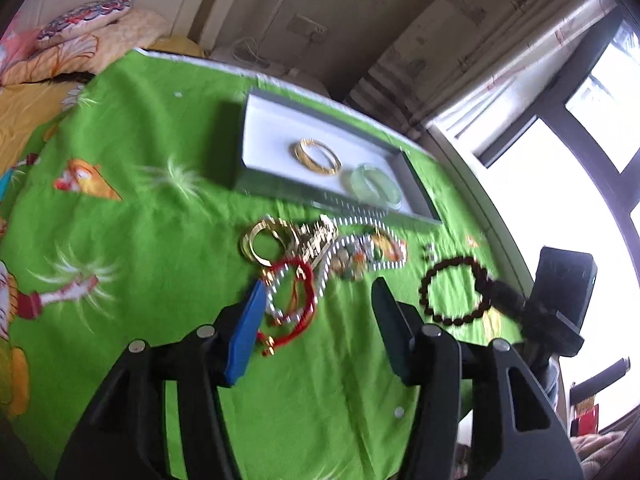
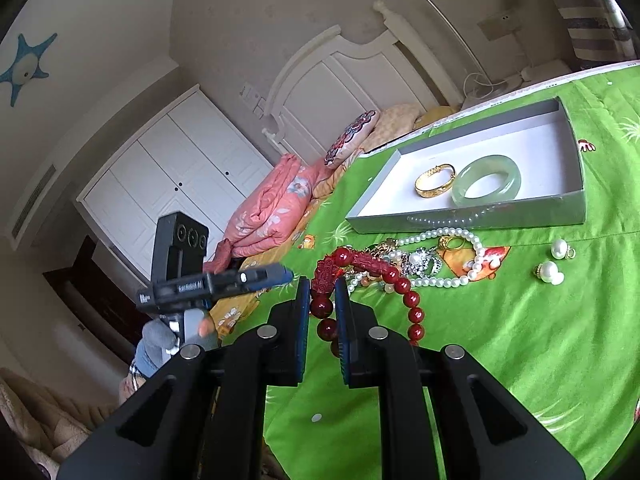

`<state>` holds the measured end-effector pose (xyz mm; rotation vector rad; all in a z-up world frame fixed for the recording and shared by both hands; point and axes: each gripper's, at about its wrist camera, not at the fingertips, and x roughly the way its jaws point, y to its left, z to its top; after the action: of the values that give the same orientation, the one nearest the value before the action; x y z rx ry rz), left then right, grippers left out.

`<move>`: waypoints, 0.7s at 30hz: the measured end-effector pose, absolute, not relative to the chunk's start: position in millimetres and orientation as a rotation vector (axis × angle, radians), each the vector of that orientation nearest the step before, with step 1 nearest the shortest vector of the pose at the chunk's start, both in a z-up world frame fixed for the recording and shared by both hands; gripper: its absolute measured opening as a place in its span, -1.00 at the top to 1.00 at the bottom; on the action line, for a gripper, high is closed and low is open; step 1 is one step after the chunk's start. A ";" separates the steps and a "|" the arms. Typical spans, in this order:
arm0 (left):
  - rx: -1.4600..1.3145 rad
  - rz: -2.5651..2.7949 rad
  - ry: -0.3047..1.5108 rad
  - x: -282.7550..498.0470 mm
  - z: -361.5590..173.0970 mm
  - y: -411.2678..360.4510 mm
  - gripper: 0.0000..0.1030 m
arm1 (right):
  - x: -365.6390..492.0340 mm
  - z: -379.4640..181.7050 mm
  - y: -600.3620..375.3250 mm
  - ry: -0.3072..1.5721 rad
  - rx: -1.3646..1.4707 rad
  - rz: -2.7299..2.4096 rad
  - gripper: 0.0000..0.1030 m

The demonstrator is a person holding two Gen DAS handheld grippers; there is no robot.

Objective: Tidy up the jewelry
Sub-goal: 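Carry both red bracelets over the white tray and open both tools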

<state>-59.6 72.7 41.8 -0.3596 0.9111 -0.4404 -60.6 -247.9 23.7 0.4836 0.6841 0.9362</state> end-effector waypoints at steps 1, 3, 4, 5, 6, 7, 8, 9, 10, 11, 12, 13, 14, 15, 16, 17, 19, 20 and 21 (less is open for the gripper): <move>-0.336 -0.434 0.916 -60.2 39.1 69.0 -0.04 | -60.3 23.4 -247.5 0.686 0.485 0.935 0.74; -0.275 -0.425 0.926 -59.6 35.6 57.7 -0.02 | -60.0 22.5 -246.1 0.693 0.485 0.934 0.74; -0.235 -0.427 0.932 -59.1 33.9 49.4 -0.02 | -60.0 22.0 -245.4 0.696 0.482 0.932 0.74; -0.197 -0.423 0.934 -58.8 32.2 41.5 -0.02 | -60.0 22.2 -245.0 0.698 0.480 0.930 0.74; -0.169 -0.415 0.932 -58.7 31.0 36.4 -0.02 | -59.9 22.0 -244.7 0.700 0.479 0.928 0.74; -0.125 -0.396 0.930 -57.3 28.7 28.9 0.00 | -59.8 22.2 -244.7 0.699 0.479 0.929 0.74; -0.097 -0.382 0.932 -55.5 26.4 24.3 0.04 | -60.2 23.0 -244.5 0.697 0.478 0.929 0.74; -0.055 -0.361 0.951 -51.7 20.5 17.4 0.22 | -60.1 23.2 -244.3 0.696 0.476 0.929 0.74; -0.034 -0.355 0.967 -49.2 17.1 14.1 0.62 | -60.3 23.5 -243.4 0.696 0.472 0.928 0.74; -0.001 -0.350 0.984 -48.0 12.4 9.2 0.82 | -60.8 23.7 -242.7 0.695 0.467 0.927 0.74; 0.012 -0.347 0.971 -49.4 12.9 7.6 0.89 | -61.0 24.0 -242.7 0.695 0.463 0.927 0.74; 0.007 -0.348 0.957 -50.8 15.4 9.3 0.90 | -61.3 24.3 -242.9 0.694 0.459 0.926 0.74; -0.022 -0.354 0.937 -52.9 20.7 14.6 0.90 | -61.5 24.5 -243.3 0.692 0.456 0.924 0.74; -0.062 -0.366 0.923 -53.6 25.8 20.0 0.90 | -61.7 25.1 -244.2 0.689 0.458 0.924 0.74; -0.138 -0.395 0.906 -54.4 34.2 31.4 0.90 | -61.6 25.9 -245.2 0.686 0.461 0.926 0.74; -0.205 -0.425 0.895 -55.0 42.1 42.8 0.91 | -61.9 26.9 -246.5 0.681 0.463 0.928 0.74; -0.285 -0.464 0.875 -56.5 54.6 56.8 0.91 | -61.6 28.4 -246.7 0.675 0.463 0.933 0.74; -0.319 -0.479 0.866 -56.6 60.1 63.7 0.91 | -61.7 29.1 -246.2 0.671 0.462 0.936 0.74; -0.366 -0.508 0.858 -56.2 66.5 73.2 0.91 | -62.1 29.3 -246.2 0.670 0.461 0.937 0.74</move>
<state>-56.2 73.2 66.5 -0.3660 0.8576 -0.5075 -62.1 -246.2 29.3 0.4611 0.6701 0.9373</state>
